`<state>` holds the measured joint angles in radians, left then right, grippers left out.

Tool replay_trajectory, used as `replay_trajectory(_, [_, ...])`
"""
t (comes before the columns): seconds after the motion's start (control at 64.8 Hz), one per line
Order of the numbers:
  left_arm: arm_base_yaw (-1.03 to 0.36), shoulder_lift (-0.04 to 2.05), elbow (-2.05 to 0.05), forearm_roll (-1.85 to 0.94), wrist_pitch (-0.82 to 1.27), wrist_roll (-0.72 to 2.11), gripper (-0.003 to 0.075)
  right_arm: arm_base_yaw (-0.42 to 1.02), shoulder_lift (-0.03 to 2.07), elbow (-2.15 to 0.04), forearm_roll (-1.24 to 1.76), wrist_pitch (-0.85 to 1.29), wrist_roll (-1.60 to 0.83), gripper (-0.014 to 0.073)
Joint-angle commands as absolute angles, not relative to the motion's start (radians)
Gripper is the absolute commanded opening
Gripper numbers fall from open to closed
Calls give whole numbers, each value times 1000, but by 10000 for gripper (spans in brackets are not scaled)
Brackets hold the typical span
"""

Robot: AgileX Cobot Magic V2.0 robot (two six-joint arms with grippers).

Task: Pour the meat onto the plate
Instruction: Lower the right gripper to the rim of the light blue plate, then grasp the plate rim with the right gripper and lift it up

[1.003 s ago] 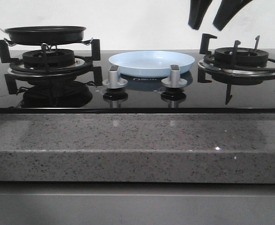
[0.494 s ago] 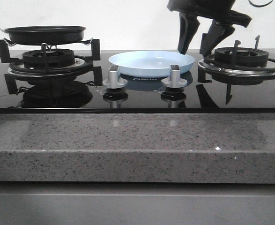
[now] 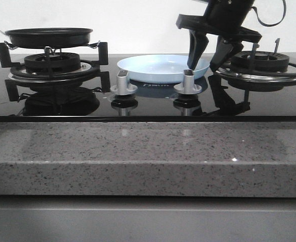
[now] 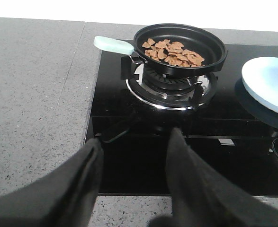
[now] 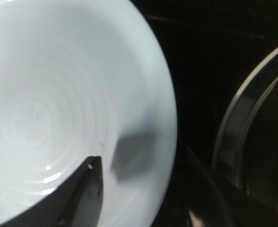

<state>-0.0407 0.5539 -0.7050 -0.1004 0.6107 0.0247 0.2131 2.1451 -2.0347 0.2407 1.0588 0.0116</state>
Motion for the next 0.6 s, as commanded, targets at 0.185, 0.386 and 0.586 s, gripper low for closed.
replay_trajectory(0.185, [-38, 565, -738, -112, 528, 21, 310, 207, 2094, -2070, 263, 1020, 10, 284])
replay_trajectory(0.386, [-38, 565, -738, -112, 528, 21, 310, 207, 2095, -2070, 263, 1034, 10, 186])
replay_trajectory(0.586, [-38, 565, -738, -112, 528, 21, 310, 207, 2097, -2070, 262, 1057, 9, 105])
